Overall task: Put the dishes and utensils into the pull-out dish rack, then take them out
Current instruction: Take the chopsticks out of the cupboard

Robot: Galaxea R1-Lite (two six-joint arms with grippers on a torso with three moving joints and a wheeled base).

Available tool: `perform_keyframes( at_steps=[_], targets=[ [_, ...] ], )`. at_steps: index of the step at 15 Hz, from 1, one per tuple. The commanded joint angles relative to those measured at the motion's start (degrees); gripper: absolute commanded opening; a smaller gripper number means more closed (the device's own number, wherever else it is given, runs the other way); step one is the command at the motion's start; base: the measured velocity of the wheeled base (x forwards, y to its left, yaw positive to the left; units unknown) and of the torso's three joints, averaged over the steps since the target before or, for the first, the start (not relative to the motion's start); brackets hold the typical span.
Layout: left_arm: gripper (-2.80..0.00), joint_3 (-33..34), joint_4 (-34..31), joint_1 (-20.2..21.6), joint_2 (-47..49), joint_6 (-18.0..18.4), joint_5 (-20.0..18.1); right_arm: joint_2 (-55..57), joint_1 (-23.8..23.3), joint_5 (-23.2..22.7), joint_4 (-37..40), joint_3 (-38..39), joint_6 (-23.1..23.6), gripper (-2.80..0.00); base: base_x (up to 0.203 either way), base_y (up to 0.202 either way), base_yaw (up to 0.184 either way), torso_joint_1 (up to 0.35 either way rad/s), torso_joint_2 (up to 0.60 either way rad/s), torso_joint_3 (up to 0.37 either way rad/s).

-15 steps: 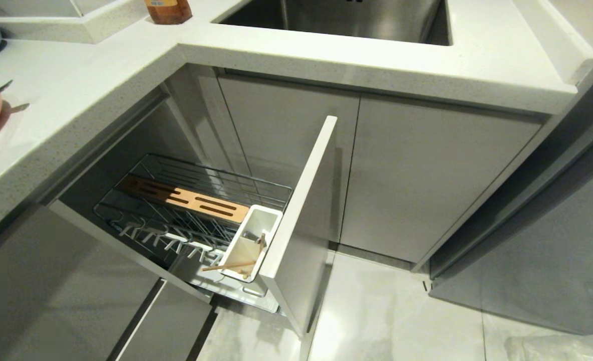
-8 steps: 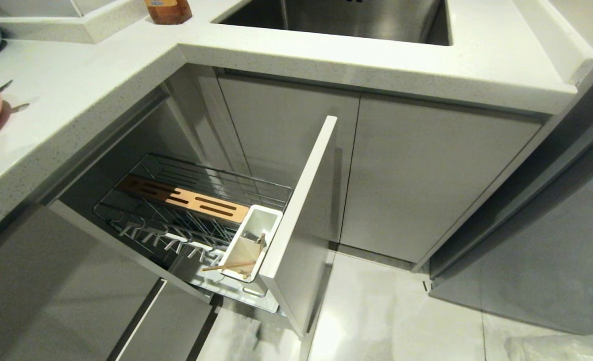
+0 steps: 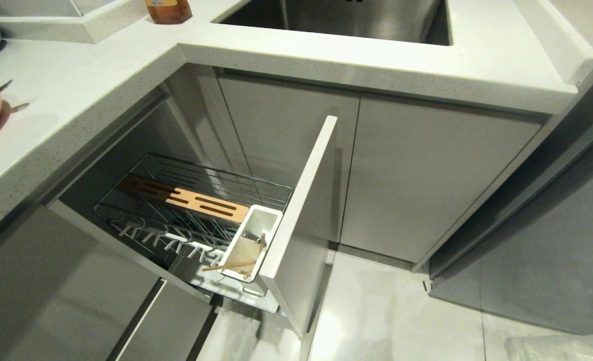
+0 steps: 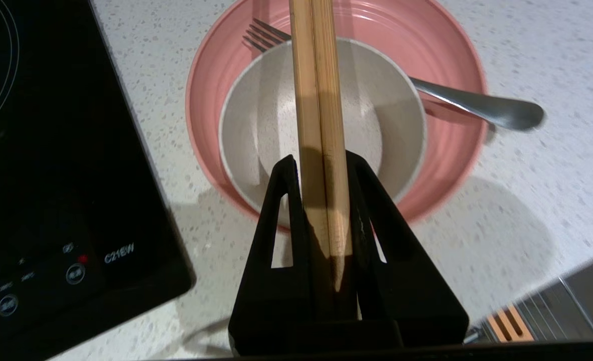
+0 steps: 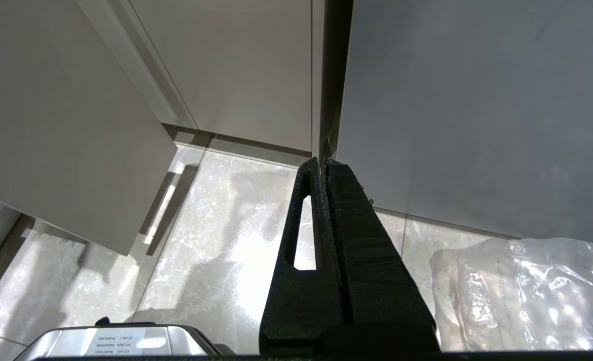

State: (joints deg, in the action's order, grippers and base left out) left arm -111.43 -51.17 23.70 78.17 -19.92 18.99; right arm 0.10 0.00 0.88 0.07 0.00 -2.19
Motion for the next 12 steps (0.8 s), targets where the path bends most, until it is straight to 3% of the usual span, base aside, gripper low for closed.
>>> perform_keyframes(
  at_steps=[1,10,12],
  targets=[
    [-2.8,-0.01,0.23,0.81,2.49,-0.2,0.15,-0.01,0.01,0.0,0.01,0.18,0.0,-2.8,0.0,0.0,0.0,0.0,0.0,0.0],
    [-2.8,0.6,0.64,3.28,5.06,-1.61,-0.01,-0.01,0.01,0.0,0.01,0.18,0.0,-2.8,0.0,0.0,0.0,0.0,0.0,0.0],
    [-2.8,1.16,0.51,3.37,5.33,-1.87,-1.51,-0.01,0.09,0.08,0.01,0.17,0.0,-2.8,0.0,0.0,0.0,0.0,0.0,0.0]
  ],
)
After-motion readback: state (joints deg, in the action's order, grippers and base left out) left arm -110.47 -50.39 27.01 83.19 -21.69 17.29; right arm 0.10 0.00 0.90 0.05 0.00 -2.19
